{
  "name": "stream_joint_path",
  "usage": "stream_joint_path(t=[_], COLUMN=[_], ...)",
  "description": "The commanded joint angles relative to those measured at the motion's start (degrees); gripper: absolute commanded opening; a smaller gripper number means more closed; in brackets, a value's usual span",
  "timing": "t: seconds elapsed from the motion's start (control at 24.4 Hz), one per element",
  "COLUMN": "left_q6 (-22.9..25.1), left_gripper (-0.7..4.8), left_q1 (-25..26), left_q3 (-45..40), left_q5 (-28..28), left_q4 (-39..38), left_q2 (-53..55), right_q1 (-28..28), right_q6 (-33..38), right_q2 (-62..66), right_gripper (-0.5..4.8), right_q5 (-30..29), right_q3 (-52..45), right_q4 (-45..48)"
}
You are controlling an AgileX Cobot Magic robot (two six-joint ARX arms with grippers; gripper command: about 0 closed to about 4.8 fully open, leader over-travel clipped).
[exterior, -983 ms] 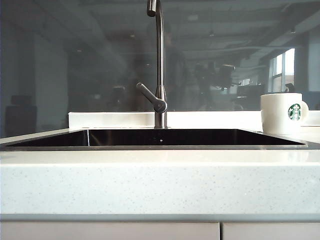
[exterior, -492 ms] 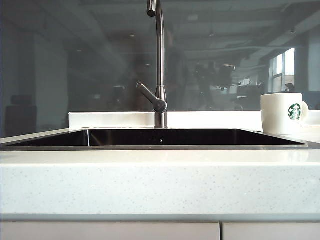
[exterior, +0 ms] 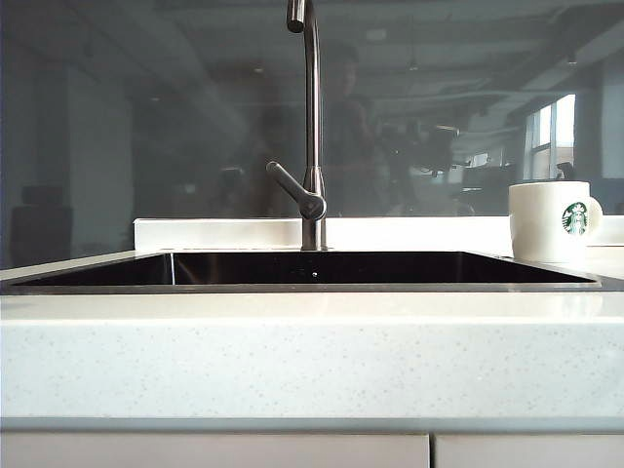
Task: Pick up the mug next to the sink, go to the faucet to get some water, pour the water into the sink, and finally put the mug back to its place.
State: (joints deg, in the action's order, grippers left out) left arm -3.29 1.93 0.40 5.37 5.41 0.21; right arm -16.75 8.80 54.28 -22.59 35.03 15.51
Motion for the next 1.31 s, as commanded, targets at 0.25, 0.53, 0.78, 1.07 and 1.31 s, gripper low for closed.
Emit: stream_joint_path(t=[0.25, 0.53, 0.78, 1.07, 1.31], left_q6=[-0.1, -0.1, -0.1, -0.1, -0.1], left_gripper=[-0.05, -0.05, -0.05, -0.05, -0.05], left_q1=[0.1, 0.1, 0.1, 0.1, 0.1], left_q3=[0.2, 0.2, 0.2, 0.2, 0.2], left_q5=[-0.2, -0.2, -0.2, -0.2, -0.2], left_q4=[0.8, 0.8, 0.6, 0.6, 0.6], left_q2=[0.0, 0.0, 0.0, 0.0, 0.0], right_q1=[0.1, 0.1, 0.4, 4.9, 11.9], right_q6=[0.2, -1.9, -11.9, -11.7, -3.1], right_q2=[-0.1, -6.0, -26.7, -38.6, -50.1], right_gripper=[-0.06, -0.06, -0.06, -0.06, -0.06], right_q5=[0.1, 6.9, 15.2, 19.6, 22.2], right_q3=[0.1, 0.1, 0.1, -3.3, -21.7], right_q4=[0.9, -13.2, -25.0, -29.0, -19.2])
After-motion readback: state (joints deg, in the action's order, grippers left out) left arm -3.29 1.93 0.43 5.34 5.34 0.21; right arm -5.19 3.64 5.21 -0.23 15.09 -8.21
